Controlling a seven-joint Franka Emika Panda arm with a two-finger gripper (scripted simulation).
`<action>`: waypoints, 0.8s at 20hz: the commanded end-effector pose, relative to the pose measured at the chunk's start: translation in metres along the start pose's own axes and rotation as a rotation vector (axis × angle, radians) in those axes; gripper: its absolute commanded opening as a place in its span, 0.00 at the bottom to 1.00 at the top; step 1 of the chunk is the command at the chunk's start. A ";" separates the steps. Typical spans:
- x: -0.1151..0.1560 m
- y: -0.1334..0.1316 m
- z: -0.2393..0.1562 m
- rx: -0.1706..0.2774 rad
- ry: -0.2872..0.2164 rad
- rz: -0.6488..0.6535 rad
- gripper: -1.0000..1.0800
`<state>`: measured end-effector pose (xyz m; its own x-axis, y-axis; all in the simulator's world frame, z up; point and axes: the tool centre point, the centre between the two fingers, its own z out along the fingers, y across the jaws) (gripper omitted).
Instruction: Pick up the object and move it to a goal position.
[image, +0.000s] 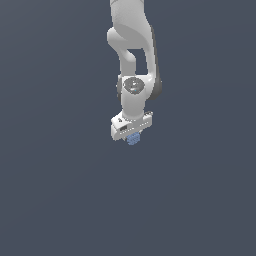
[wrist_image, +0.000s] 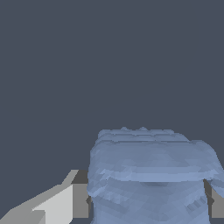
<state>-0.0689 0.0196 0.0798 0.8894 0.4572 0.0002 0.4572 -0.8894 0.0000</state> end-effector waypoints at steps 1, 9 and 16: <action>-0.007 0.021 -0.016 0.000 0.001 0.001 0.00; -0.032 0.094 -0.071 0.001 0.001 0.000 0.00; -0.044 0.137 -0.102 0.001 0.001 0.000 0.00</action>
<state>-0.0472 -0.1153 0.1766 0.8903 0.4553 0.0018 0.4553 -0.8903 -0.0001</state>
